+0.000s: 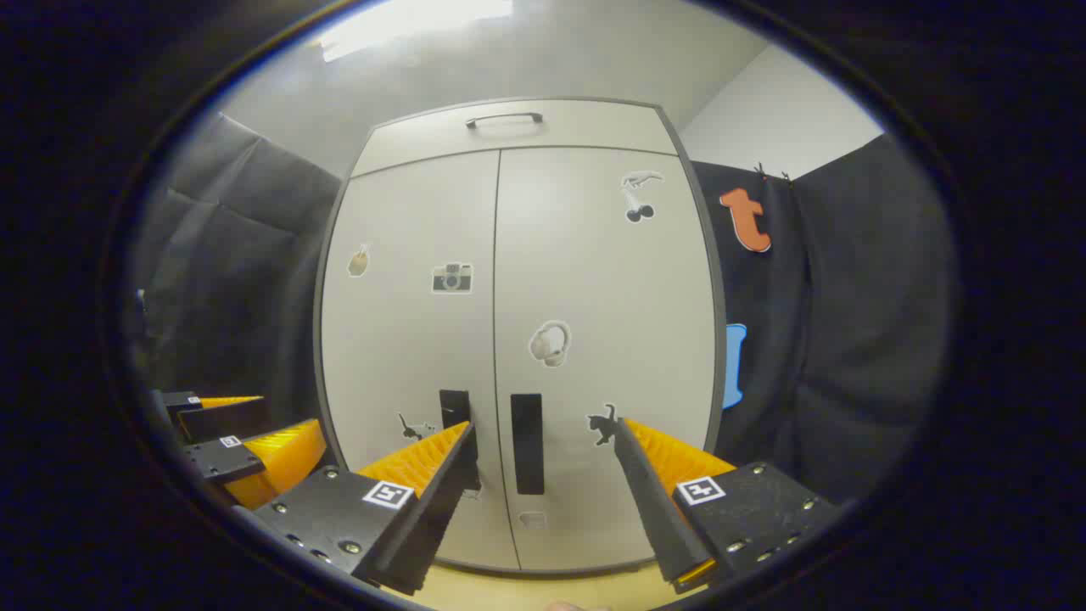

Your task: Open the right door of the double-door shoe cabinet with the right hand, and open the left door with the left hand.

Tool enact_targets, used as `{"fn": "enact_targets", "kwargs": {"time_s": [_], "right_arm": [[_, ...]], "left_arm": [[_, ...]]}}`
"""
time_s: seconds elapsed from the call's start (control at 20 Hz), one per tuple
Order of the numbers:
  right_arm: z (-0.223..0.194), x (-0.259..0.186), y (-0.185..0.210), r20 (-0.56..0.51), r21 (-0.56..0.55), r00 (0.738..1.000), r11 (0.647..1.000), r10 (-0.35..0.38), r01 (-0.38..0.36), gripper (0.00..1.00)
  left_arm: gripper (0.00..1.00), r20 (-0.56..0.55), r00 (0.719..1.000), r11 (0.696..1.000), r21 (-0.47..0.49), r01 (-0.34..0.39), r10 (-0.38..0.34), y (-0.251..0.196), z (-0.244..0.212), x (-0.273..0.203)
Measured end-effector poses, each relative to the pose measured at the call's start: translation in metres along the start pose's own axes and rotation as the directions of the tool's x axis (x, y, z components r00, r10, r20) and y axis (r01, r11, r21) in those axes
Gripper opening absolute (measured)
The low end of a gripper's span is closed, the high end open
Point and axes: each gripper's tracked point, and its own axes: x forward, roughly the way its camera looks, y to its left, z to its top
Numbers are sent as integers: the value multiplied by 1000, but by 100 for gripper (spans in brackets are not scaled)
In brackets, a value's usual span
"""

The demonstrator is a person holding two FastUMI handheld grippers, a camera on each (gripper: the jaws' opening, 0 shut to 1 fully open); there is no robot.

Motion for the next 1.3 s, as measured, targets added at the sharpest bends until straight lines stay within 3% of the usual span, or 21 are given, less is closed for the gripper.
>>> {"fn": "enact_targets", "kwargs": {"time_s": [0.1,0.35,0.45,0.95,1.1,1.25,1.3], "right_arm": [[-7,5,2,-25,-6,1000,1000,3,-3,96],[-14,14,2,-41,-26,999,1000,-8,7,97],[-15,19,1,-44,-25,999,1000,-13,12,95],[-37,58,5,-95,-45,995,999,-6,2,97],[-49,77,8,-119,-52,993,999,-7,0,80],[-54,89,9,-128,-44,992,999,-8,3,80],[-55,93,11,-130,-43,992,999,-2,-4,60]], "left_arm": [[93,-3,1000,1000,-8,-7,7,3,-3,2],[99,-2,1000,1000,-17,-15,15,8,-4,11],[96,-11,1000,1000,-20,-23,23,12,-7,15],[96,-26,995,995,-16,-96,96,42,-14,21],[96,-34,992,992,-12,-122,121,51,-17,21],[96,-44,988,989,-3,-148,147,60,-21,22],[96,-46,987,988,-2,-157,157,63,-21,22]]}}
